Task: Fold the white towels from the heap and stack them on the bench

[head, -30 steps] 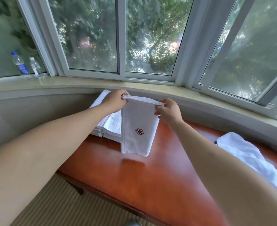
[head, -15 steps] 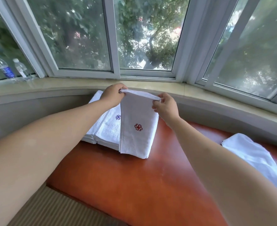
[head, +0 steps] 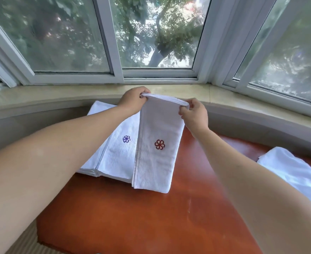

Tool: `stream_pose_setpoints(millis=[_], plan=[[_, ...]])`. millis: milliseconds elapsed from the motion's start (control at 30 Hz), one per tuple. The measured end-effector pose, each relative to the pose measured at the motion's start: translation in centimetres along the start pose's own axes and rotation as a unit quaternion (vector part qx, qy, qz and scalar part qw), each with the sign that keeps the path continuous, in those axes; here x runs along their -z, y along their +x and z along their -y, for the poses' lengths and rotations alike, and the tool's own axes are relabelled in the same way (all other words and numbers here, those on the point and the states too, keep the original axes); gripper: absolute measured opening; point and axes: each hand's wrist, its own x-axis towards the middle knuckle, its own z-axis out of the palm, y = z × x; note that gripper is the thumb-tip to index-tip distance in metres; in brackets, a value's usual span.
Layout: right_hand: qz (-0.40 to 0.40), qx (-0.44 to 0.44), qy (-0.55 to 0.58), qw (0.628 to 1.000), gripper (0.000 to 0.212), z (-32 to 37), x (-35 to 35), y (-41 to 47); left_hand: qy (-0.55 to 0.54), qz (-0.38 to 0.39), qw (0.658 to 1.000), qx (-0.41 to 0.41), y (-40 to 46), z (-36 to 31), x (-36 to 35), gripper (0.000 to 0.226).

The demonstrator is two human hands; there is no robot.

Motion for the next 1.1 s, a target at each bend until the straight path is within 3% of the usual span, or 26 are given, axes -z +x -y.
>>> stream_pose_setpoints(millis=[467, 667, 833, 1033, 1100], plan=[[-0.020, -0.128, -0.052, 0.990, 0.023, -10.4, -9.7, 12.1, -0.011, 0.142, 0.989, 0.051, 12.8, 12.5, -10.8, 0.023], [0.052, -0.172, 0.039, 0.983, 0.078, -15.4, -12.9, 14.2, 0.008, 0.123, 0.988, 0.092, 13.4, 17.2, -13.7, 0.050], [0.078, -0.259, -0.035, 0.962, 0.071, -20.8, -13.9, 10.2, 0.074, 0.247, 0.957, 0.135, 7.7, 20.0, -16.5, 0.056], [0.052, -0.353, 0.010, 0.934, 0.062, -22.5, -13.3, 4.6, 0.151, 0.300, 0.925, 0.175, 3.1, 19.5, -17.5, 0.057], [0.063, -0.369, 0.025, 0.927, 0.048, -22.4, -13.1, 4.1, 0.151, 0.300, 0.920, 0.200, 2.9, 19.1, -17.6, 0.045]])
